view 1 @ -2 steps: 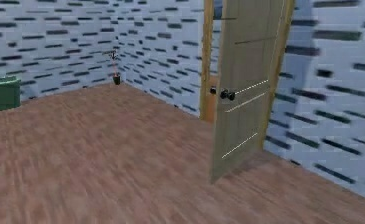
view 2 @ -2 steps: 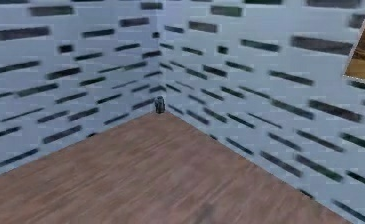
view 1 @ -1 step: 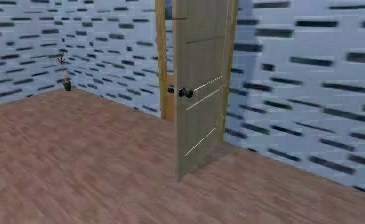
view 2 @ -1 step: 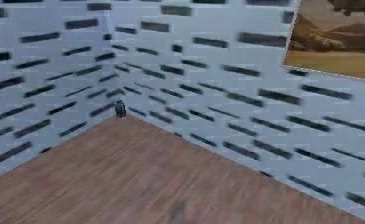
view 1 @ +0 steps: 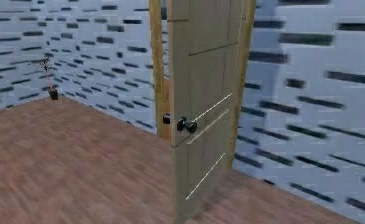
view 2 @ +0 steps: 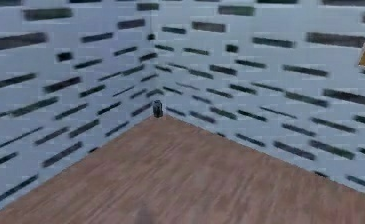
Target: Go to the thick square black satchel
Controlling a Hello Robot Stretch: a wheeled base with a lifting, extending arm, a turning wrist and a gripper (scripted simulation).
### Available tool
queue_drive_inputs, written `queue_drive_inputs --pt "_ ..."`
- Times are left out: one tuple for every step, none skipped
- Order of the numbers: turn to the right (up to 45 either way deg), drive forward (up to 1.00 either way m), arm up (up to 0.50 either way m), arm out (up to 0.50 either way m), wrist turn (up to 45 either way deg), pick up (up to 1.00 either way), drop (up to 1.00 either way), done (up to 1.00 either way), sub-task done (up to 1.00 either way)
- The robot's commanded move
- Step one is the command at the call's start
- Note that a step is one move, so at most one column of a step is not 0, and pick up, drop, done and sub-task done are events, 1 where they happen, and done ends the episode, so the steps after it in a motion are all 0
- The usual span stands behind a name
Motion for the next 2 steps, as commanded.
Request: queue_drive_inputs --pt "-45.0 0.0 0.0 0.0 0.0 0.0 0.0 0.0 0.0" --pt "-6.0 0.0 0.0 0.0 0.0 0.0 0.0 0.0 0.0"
